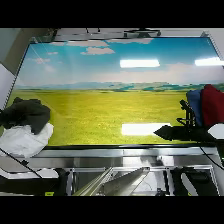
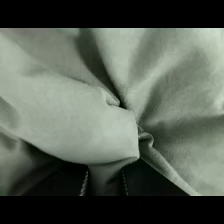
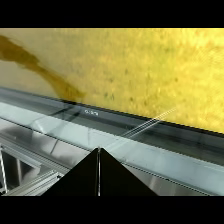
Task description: Fold the shirts.
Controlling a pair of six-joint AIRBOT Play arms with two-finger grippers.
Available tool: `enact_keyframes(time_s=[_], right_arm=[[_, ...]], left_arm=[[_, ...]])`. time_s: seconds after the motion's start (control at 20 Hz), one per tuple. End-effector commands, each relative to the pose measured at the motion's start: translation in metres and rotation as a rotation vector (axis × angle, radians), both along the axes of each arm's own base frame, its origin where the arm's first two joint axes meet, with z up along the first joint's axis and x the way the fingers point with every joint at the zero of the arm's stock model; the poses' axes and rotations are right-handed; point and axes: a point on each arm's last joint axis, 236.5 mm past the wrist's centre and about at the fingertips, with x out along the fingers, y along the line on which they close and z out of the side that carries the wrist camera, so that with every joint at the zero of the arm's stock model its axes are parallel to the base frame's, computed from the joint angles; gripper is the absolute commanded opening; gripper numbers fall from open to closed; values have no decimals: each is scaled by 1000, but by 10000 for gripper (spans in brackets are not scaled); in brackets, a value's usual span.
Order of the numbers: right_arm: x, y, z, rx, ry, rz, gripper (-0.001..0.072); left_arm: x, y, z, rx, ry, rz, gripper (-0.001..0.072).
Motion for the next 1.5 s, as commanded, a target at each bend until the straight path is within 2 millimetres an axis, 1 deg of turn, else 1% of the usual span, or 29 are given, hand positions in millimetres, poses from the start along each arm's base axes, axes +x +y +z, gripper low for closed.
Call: enact_keyframes(time_s=[0.0,0.05,0.1,0.15,0.2,0.25,0.3,0.35,0.4,0.45,0.55,0.6,0.65,0.7,0.8,0.85,0.95,1.0,1.05,1.1,1.15,1.2,1.25,1.3,1.35,1.4,1.45], right_arm=[[0,0,0,0,0,1,23],[0,0,0,0,0,1,23],[0,0,0,0,0,1,23],[0,0,0,0,0,1,23],[0,0,0,0,0,1,23],[0,0,0,0,0,1,23],[0,0,0,0,0,1,23],[0,0,0,0,0,1,23],[0,0,0,0,0,0,23],[0,0,0,0,0,1,23],[0,0,0,0,0,1,23],[0,0,0,0,0,1,23],[0,0,0,1,-1,0,23],[3,-1,0,-2,-11,-10,23],[4,-1,0,-2,-14,-12,23],[4,-1,0,-2,-14,-12,23],[7,-2,1,-2,-24,-22,23],[8,-2,1,-4,-25,-22,23],[9,-2,1,-4,-28,-25,23],[12,-3,2,-4,-38,-34,25],[16,-4,4,-15,-68,-26,41],[21,-4,9,-30,-116,13,198],[28,-4,19,-50,-186,74,434],[37,-2,33,-54,-252,118,484],[50,2,47,-48,-303,150,484],[63,7,57,-48,-337,194,485],[75,15,60,-53,-354,255,501]], left_arm=[[27,-22,71,-20,-103,-68,8],[41,-32,106,3,-165,-100,8],[55,-46,145,30,-239,-138,8],[66,-65,182,48,-310,-182,8],[76,-93,219,50,-386,-238,8],[83,-125,248,34,-451,-299,8],[86,-165,272,7,-506,-372,8],[86,-204,286,-27,-537,-441,8],[83,-244,293,-58,-542,-523,8],[76,-290,294,-93,-532,-625,8],[55,-383,286,-161,-503,-840,8],[45,-419,277,-174,-492,-919,8],[37,-451,267,-181,-491,-973,8],[31,-478,251,-181,-481,-1000,8],[18,-516,211,-180,-432,-1045,8],[11,-531,189,-184,-395,-1074,8],[-3,-551,139,-190,-300,-1115,9],[-8,-558,117,-192,-253,-1135,141],[-9,-561,102,-195,-219,-1140,422],[-7,-561,96,-196,-200,-1140,697],[-5,-557,97,-207,-169,-1145,720],[-3,-548,104,-210,-136,-1156,720],[0,-530,113,-184,-96,-1174,720],[4,-505,122,-153,-50,-1173,720],[5,-483,130,-145,-15,-1151,720],[3,-463,134,-166,14,-1103,718],[-3,-449,132,-199,35,-1067,718]])
